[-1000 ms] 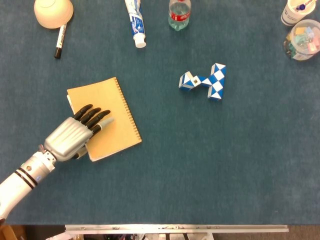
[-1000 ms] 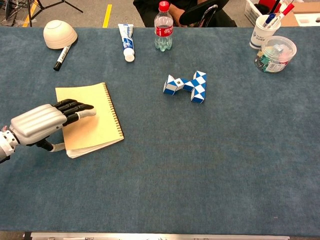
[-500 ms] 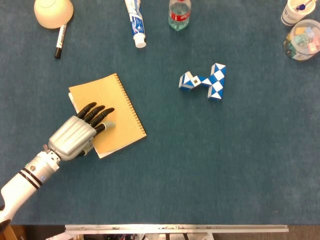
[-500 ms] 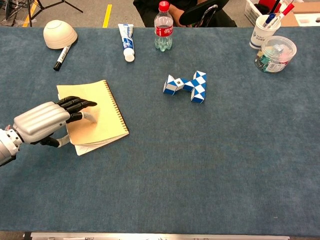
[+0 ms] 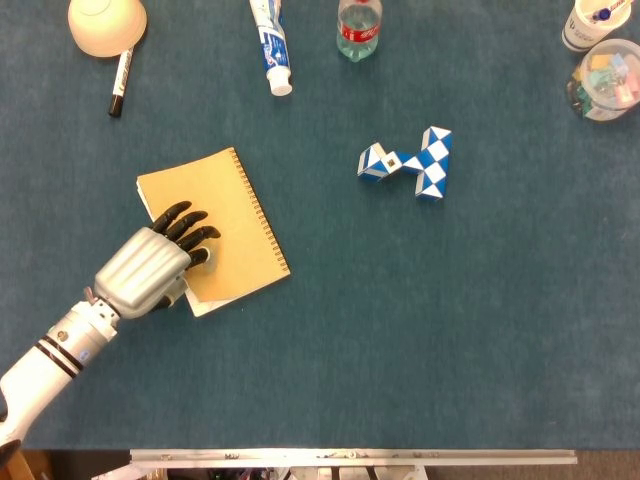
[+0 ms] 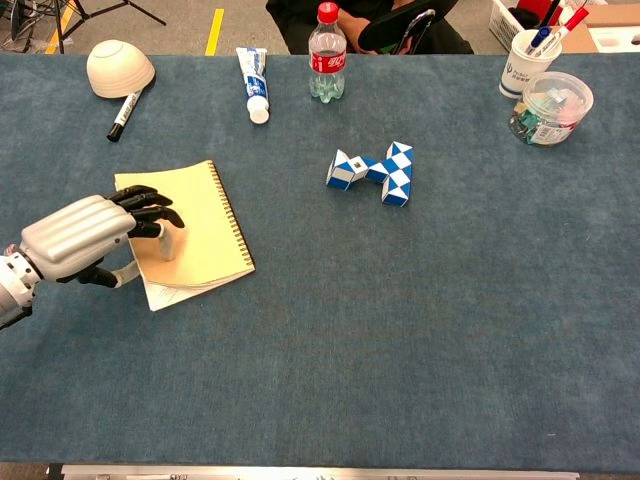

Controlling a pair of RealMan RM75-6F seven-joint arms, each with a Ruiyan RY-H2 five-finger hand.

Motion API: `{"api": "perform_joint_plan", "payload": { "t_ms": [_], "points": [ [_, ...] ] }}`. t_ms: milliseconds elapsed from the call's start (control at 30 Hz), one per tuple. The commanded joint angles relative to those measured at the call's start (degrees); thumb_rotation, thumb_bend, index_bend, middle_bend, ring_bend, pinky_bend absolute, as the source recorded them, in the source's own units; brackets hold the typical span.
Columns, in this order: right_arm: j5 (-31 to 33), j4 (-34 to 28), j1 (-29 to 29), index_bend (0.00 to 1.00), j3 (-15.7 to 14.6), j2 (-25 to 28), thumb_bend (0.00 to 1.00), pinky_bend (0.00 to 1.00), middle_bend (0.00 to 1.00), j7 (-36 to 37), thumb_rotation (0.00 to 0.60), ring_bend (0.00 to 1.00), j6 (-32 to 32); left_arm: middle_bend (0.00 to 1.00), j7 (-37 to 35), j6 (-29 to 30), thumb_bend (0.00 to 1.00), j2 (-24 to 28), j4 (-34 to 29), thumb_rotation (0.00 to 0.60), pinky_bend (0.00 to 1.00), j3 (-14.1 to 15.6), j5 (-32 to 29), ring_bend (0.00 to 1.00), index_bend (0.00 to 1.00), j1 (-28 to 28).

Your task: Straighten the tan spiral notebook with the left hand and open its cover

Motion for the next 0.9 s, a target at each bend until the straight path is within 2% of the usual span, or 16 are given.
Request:
{"api": "perform_joint_plan", "payload": {
  "t_ms": [33,300,467,600,900],
  "points": [
    [0.0,0.0,0.0,0.34,0.0,0.0,0.4,0.31,0.3,0.0,0.6,0.21,0.0,0.28,0.4,0.5,0.46,1.3,-0.7,0.6,0.09,-0.2,-0.1,0.14,0.62,0.1],
    [-0.2,0.1,0.1,0.34,0.0,-0.1,0.39,0.31,0.3,0.0,0.6,0.21,0.0,0.33,4.9,2.2,0.46,8.6,-4.2,0.6,0.13,-0.4,-1.3,0.16,0.67,1.2],
    [-0.4,0.0,0.2,0.34,0.0,-0.3,0.4,0.31,0.3,-0.2,0.6,0.21,-0.1,0.33,12.1,3.8,0.46,14.3,-8.7,0.6,0.13,-0.6,-0.4,0.16,0.67,1.7],
    [-0.4,0.1,0.2,0.34,-0.1,-0.6,0.39,0.31,0.3,-0.2,0.6,0.21,-0.1,0.33,20.5,3.9,0.46,17.5,-13.2,0.6,0.13,-1.1,0.8,0.16,0.67,1.5],
    [-0.2,0.7,-0.2,0.34,-0.1,-0.7,0.4,0.31,0.3,0.6,0.6,0.21,0.4,0.34,33.6,1.1,0.46,18.7,-23.8,0.6,0.13,-0.9,3.0,0.16,0.66,1.6]
  ]
}}
